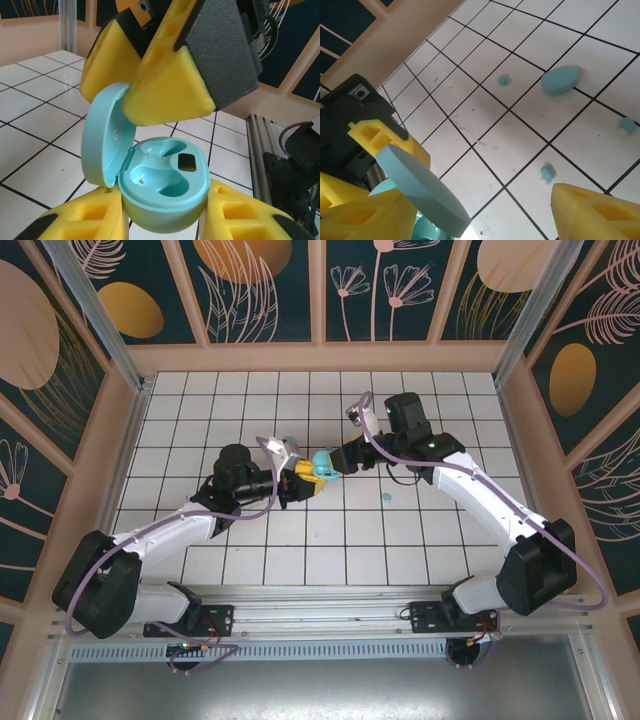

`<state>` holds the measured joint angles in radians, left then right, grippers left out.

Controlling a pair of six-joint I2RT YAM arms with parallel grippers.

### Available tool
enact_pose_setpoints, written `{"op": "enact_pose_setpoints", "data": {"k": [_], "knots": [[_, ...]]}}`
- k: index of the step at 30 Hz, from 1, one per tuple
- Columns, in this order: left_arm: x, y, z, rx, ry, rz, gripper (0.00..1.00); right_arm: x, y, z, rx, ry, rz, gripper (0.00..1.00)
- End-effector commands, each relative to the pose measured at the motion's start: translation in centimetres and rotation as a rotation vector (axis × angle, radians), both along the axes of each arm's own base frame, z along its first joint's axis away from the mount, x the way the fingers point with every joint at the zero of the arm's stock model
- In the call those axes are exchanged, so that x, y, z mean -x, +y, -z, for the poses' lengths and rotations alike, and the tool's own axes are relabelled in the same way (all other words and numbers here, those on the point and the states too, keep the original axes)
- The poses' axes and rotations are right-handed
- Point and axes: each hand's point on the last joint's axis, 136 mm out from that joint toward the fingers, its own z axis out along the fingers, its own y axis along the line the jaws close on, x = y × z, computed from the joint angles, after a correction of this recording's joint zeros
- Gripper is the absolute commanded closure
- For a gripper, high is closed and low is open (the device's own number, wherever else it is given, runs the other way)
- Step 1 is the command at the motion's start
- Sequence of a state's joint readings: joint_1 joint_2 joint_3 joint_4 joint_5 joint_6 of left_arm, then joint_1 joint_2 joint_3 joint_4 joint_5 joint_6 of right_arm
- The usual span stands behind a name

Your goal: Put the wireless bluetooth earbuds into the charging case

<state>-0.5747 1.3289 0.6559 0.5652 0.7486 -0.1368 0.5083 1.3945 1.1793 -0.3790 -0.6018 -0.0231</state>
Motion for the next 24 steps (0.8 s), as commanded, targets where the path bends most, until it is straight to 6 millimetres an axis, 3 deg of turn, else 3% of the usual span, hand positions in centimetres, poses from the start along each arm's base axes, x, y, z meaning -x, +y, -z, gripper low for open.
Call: {"op": "enact_pose_setpoints", "data": {"k": [1,14,24], "knots": [[0.1,-0.7,-1.4,0.035,-0.012,0.035,0.98,0.8,-0.1,-2.1,-0.033,-0.028,-0.019,0.29],[-0.4,-0.4,-1.6,0.05,0.015,0.018,0.98,1.2,-0.5,-2.6,-0.017,-0.053,-0.025,0.28],[0.1,-0.5,-1.9,0.061,0.0,0.056,0.98,-0.3,-1.0,-2.7,-0.018,-0.086,0.057,0.28]]}}
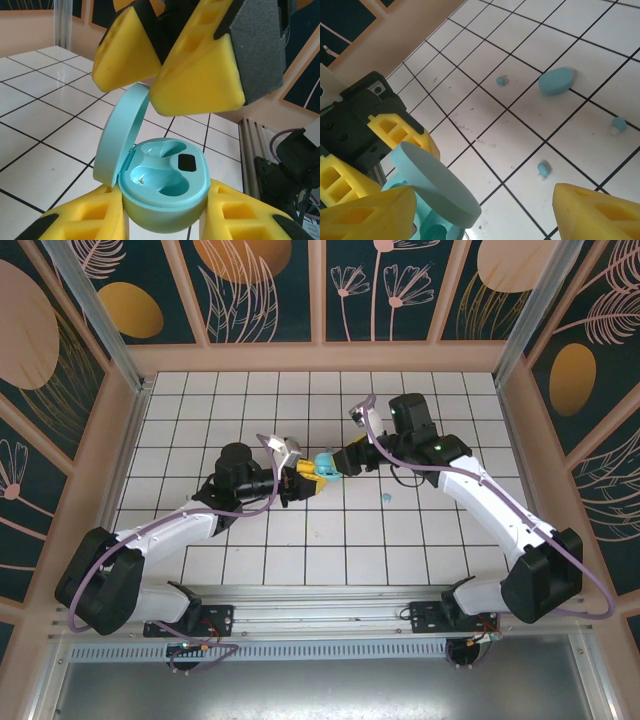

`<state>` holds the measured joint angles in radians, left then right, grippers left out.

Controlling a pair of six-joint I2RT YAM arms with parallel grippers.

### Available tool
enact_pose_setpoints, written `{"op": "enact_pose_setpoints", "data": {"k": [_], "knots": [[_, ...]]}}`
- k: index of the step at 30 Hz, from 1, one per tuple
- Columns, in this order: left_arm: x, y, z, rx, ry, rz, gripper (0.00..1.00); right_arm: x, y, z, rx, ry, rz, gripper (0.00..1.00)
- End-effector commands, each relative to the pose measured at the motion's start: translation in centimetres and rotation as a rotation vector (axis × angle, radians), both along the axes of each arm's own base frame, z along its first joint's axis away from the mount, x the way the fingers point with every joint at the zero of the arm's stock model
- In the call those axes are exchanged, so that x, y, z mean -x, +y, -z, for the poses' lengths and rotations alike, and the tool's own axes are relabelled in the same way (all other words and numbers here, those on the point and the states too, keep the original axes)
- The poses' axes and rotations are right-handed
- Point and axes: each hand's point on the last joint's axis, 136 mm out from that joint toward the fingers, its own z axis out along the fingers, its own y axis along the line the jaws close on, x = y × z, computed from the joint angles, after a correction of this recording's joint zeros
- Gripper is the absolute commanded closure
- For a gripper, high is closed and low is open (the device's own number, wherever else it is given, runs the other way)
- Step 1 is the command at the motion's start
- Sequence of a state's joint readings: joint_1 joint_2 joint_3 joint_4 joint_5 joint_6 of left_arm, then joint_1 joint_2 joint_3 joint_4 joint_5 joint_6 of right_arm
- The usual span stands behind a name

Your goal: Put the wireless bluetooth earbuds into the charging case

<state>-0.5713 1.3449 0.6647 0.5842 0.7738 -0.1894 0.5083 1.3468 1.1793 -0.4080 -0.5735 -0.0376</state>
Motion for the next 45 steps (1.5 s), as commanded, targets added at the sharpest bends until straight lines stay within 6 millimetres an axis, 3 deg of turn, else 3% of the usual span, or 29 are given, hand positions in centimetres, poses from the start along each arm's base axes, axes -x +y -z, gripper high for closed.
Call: {"op": "enact_pose_setpoints", "data": {"k": [1,8,15,23,33,38,41,45], "knots": [[0.3,-0.3,-1.6,0.036,-0.055,0.052,0.99,-1.1,-0.1,-1.6,-0.033,-0.046,0.05,0.28],[0.9,-0.2,-1.0,-0.018,-0.178,0.088,1.0,-2.0,0.8,-1.3,-0.057,0.018,0.061,0.29],[1.0,0.5,-0.5,-0.061,-0.412,0.064,1.0,-0.5,0.8,-1.1,-0.078,0.046,0.022,0.29],[-0.6,-0.2,-0.3,-0.076,-0.332,0.043,1.0,1.0,0.5,-1.6,-0.086,0.043,-0.01,0.28],[-1.2,-0.1,-0.3,-0.056,-0.245,0.029,1.0,1.2,0.2,-3.1,-0.084,-0.018,-0.013,0.28],[-1.3,0.3,-0.9,-0.02,-0.201,0.041,1.0,3.4,0.1,-1.8,-0.068,-0.079,-0.071,0.27],[-1.2,0.3,-1.5,0.002,-0.185,0.063,1.0,5.5,1.1,-0.9,-0.048,-0.133,-0.134,0.25],[-0.9,0.4,-1.9,0.011,-0.184,0.08,1.0,5.4,1.3,-0.1,-0.003,-0.169,-0.132,0.24]]}}
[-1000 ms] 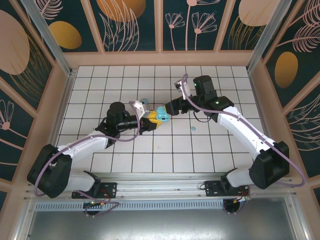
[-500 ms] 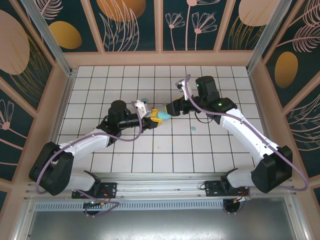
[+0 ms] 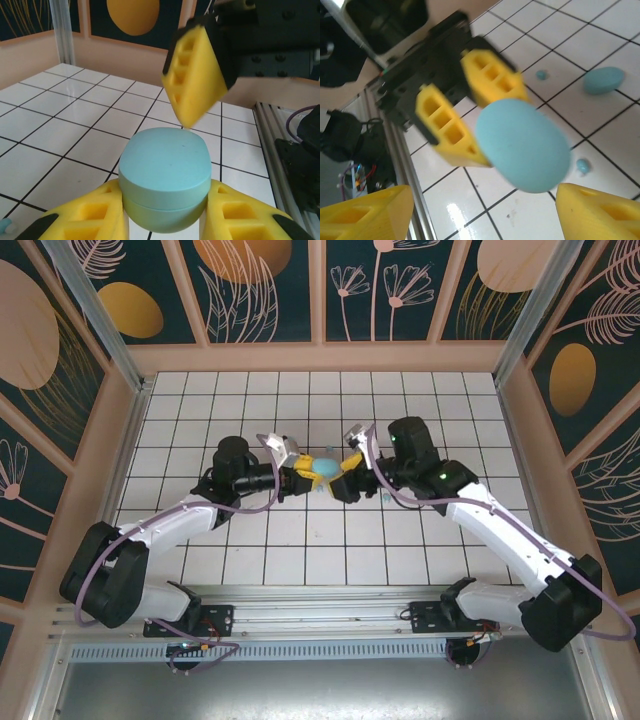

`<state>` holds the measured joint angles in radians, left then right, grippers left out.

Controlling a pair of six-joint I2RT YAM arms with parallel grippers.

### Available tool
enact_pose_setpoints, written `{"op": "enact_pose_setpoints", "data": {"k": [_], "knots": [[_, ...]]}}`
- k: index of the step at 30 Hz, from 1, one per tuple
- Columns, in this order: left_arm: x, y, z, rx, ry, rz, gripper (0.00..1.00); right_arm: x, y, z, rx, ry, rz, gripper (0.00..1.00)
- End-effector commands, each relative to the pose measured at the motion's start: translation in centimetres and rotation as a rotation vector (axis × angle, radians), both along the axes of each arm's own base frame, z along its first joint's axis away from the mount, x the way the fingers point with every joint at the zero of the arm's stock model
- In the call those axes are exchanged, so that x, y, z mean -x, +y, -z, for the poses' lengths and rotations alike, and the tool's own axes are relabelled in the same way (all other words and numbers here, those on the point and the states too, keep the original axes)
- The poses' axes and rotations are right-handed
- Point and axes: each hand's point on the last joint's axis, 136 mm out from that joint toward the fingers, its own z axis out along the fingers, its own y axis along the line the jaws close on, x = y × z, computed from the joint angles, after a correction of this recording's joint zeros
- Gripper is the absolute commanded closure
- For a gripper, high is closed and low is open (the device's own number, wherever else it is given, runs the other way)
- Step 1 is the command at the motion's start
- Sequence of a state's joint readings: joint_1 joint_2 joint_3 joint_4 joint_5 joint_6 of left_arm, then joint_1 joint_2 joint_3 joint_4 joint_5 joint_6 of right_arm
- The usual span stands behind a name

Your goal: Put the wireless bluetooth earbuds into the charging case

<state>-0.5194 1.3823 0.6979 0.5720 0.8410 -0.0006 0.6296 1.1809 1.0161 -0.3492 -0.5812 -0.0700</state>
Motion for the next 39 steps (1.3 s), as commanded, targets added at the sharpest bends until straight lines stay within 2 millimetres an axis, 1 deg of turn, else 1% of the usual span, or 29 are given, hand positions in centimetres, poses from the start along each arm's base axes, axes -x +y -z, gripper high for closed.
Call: {"op": "enact_pose_setpoints", "data": {"k": [1,8,14,18,22,26,31,35,39], "knots": [[0.4,-0.3,-1.9,0.044,-0.02,0.049,1.0,-1.3,-0.1,-0.1,0.032,-0.098,0.028,0.24],[1.1,-0.1,-2.0,0.051,-0.024,0.058,1.0,-4.2,0.0,0.8,0.129,-0.099,0.092,0.24],[1.4,0.1,-2.1,0.046,-0.032,0.06,1.0,-5.0,0.4,0.4,0.133,-0.091,0.093,0.25],[1.7,0.3,-1.8,0.039,-0.043,0.065,1.0,-6.3,-0.4,-0.2,0.122,-0.08,0.15,0.25],[2.2,0.3,-1.9,0.041,-0.059,0.081,1.0,-7.8,-1.4,-0.6,0.11,-0.062,0.213,0.24],[2.4,0.4,-1.9,0.044,-0.07,0.091,1.0,-8.8,-1.6,-0.7,0.102,-0.042,0.265,0.25],[2.2,0.4,-1.8,0.042,-0.061,0.08,1.0,-8.9,-1.1,-0.6,0.09,-0.007,0.264,0.25],[1.9,0.3,-1.6,0.037,-0.044,0.07,1.0,-8.4,-0.9,-1.2,0.063,0.005,0.246,0.25],[1.7,0.3,-1.6,0.037,-0.037,0.061,1.0,-7.5,-0.8,-2.0,0.039,0.011,0.215,0.24]]}}
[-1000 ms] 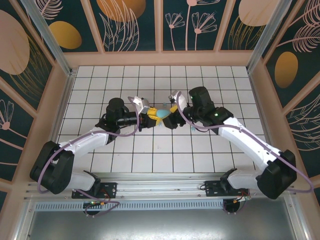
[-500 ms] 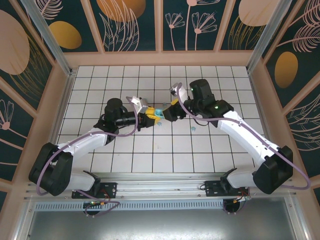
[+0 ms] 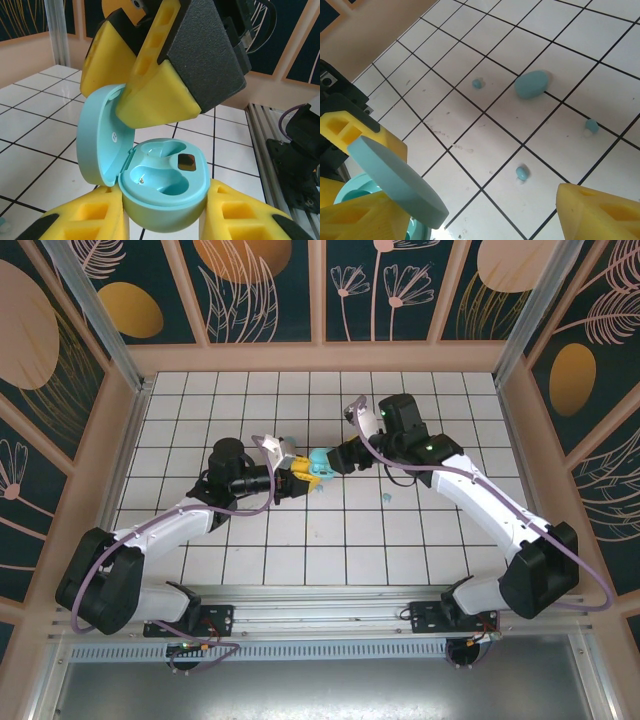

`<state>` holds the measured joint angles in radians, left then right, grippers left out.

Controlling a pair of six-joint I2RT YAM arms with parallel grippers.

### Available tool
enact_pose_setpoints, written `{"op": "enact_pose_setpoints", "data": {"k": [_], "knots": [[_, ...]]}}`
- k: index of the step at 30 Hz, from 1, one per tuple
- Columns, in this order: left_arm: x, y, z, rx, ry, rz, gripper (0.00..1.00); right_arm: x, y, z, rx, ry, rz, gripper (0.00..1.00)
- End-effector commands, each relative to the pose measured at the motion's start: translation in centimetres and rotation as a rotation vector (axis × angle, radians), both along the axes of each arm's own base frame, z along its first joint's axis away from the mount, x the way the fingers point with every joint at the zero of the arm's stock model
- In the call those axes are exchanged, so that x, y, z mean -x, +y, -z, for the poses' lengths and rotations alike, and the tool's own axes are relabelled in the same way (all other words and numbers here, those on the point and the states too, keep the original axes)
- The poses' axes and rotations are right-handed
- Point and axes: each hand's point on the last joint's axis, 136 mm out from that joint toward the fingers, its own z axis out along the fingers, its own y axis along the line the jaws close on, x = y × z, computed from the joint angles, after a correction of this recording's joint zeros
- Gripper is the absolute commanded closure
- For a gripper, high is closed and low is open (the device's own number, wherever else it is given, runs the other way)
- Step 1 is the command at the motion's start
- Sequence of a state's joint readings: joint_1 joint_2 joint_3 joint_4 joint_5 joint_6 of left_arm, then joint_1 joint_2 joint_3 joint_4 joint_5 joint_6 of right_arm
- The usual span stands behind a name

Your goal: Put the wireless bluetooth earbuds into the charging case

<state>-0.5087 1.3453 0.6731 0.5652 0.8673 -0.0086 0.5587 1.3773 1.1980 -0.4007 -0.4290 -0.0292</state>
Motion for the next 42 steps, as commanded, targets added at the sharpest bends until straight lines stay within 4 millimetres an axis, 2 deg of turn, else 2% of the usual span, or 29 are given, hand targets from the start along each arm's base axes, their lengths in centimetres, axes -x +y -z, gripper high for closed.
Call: {"op": "enact_pose_setpoints", "data": {"k": [1,16,22,23,26,32,37,42], "knots": [[0.8,-0.3,-1.3,0.029,-0.042,0.045,1.0,0.3,0.2,-2.9,-0.06,-0.03,-0.009,0.24],[0.3,0.0,-1.2,0.032,-0.018,0.018,1.0,2.1,0.9,-3.5,-0.102,-0.001,-0.104,0.23],[0.2,0.1,-1.3,0.035,-0.019,0.012,1.0,1.4,0.2,-3.3,-0.086,-0.017,-0.039,0.23],[0.2,0.1,-1.4,0.037,-0.019,0.013,1.0,0.5,-0.7,-3.2,-0.085,-0.016,0.002,0.24],[0.3,0.0,-1.3,0.039,-0.021,0.022,1.0,-0.6,-1.4,-3.1,-0.096,-0.005,0.065,0.23],[0.9,-0.1,-1.6,0.042,-0.068,0.059,1.0,-1.8,-1.1,-2.4,-0.134,0.04,0.101,0.24],[0.5,-0.2,-1.4,0.021,-0.089,0.054,1.0,-1.8,-0.4,-1.7,-0.146,0.089,0.084,0.24],[-0.4,-0.4,-1.3,0.018,-0.059,0.031,1.0,-1.2,-1.6,-2.1,-0.123,0.048,0.109,0.24]]}}
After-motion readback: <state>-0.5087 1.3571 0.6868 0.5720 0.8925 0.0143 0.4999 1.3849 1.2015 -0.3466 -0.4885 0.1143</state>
